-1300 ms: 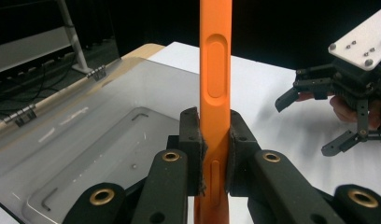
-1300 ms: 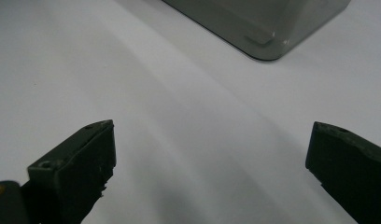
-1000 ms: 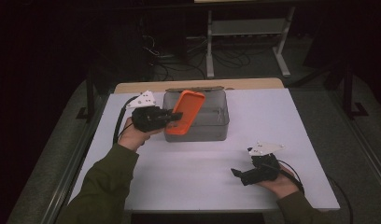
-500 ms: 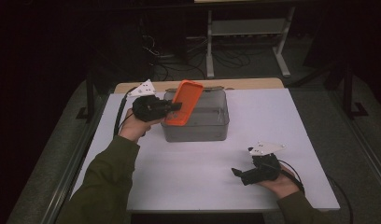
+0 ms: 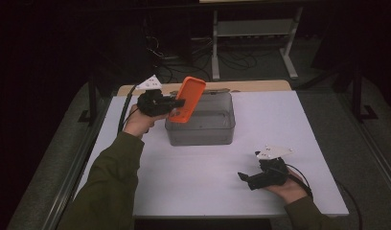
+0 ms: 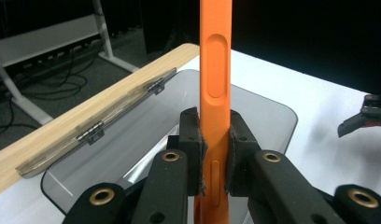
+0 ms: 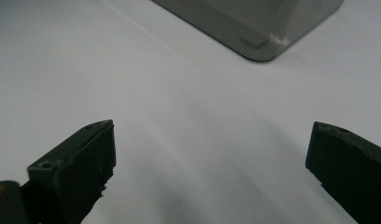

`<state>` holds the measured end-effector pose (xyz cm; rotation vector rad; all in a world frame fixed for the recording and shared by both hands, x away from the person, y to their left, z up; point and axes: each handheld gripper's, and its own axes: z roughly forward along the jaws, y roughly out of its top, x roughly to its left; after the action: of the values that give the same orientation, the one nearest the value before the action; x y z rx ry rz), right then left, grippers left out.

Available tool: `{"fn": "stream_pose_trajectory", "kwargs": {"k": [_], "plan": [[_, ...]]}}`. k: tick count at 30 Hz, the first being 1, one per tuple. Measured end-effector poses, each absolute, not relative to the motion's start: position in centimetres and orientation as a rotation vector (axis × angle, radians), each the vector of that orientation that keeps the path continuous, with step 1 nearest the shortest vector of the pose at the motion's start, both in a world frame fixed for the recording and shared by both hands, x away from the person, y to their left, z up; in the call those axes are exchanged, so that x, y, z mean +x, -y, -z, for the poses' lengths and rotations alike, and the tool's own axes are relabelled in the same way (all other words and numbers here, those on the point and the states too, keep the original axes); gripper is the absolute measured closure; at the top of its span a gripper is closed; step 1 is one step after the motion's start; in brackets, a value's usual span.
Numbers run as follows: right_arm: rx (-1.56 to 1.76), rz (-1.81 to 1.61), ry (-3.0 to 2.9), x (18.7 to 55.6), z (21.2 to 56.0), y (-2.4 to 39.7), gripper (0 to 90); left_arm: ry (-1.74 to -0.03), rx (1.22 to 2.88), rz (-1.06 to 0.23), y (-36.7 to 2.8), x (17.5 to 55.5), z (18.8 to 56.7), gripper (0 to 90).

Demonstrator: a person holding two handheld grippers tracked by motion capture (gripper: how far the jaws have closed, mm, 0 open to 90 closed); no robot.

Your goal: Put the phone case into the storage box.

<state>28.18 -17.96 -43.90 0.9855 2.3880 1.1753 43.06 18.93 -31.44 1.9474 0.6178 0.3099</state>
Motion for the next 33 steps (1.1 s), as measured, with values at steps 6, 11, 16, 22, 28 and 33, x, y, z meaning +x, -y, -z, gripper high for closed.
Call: {"fn": "stream_pose_trajectory", "kwargs": {"k": [6,11,16,22,28,33], "plan": [[0.984,-1.175,-2.389,28.2,43.9,18.0,1.2,-0.648,1.994,-0.31,-18.6,43.7,31.4,79.9],[0.984,-1.175,-2.388,28.2,43.9,18.0,1.2,-0.671,2.036,-0.3,-18.2,44.1,31.3,79.9],[0.981,-1.175,-2.387,28.2,43.9,18.0,1.2,-0.704,2.082,-0.29,-17.8,44.6,31.3,79.9],[0.984,-1.175,-2.386,28.2,43.9,18.1,1.2,-0.751,2.132,-0.28,-17.4,45.1,31.3,79.9],[0.982,-1.175,-2.386,28.2,43.8,18.1,1.2,-0.795,2.17,-0.256,-17.1,45.6,31.5,79.9],[0.985,-1.177,-2.386,28.1,43.8,18.1,1.2,-0.845,2.201,-0.241,-16.8,46.1,31.6,80.0]]}}
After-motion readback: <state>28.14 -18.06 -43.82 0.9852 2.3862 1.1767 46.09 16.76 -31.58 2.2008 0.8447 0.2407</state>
